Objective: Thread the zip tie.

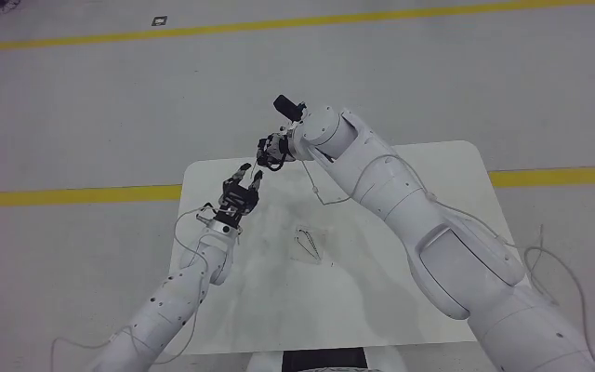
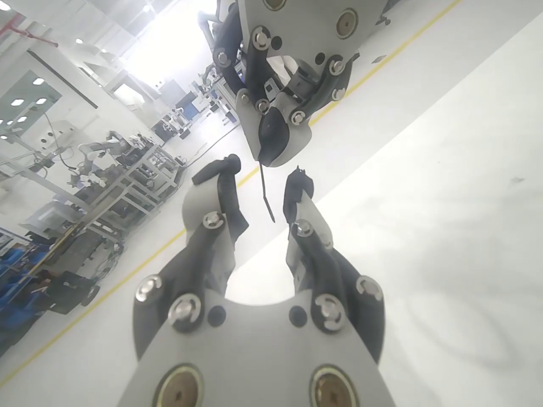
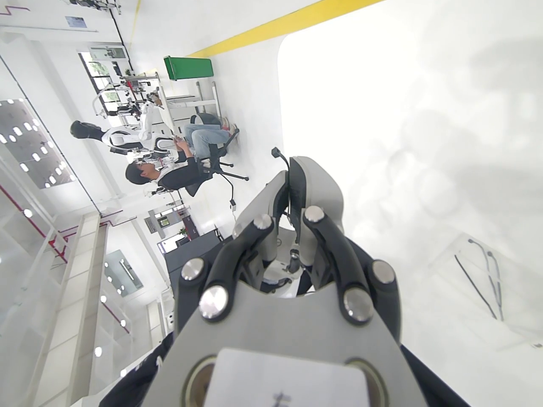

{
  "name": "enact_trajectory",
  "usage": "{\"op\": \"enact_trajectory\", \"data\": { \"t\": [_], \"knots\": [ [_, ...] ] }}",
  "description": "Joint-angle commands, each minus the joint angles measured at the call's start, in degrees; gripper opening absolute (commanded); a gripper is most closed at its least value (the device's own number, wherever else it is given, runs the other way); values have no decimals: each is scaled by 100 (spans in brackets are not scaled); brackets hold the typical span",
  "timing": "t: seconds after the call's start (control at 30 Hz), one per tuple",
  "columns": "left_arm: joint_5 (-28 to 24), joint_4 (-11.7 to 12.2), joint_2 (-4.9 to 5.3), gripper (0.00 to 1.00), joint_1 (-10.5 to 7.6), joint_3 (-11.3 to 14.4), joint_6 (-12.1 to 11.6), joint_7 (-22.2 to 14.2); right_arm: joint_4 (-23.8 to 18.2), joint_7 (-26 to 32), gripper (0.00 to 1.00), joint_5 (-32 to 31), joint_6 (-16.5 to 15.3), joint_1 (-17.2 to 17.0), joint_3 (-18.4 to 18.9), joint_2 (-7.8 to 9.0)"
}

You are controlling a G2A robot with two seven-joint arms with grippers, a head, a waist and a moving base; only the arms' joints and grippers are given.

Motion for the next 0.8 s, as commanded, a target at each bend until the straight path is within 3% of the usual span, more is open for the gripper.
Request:
{"op": "enact_trajectory", "data": {
  "t": [0.0,0.77],
  "knots": [
    [3,22,-17,19,-9,-5,4,9,0,0,0,0,0,0,0,0],
    [-31,230,-207,14,-77,-88,-59,103,0,0,0,0,0,0,0,0]
  ]
}}
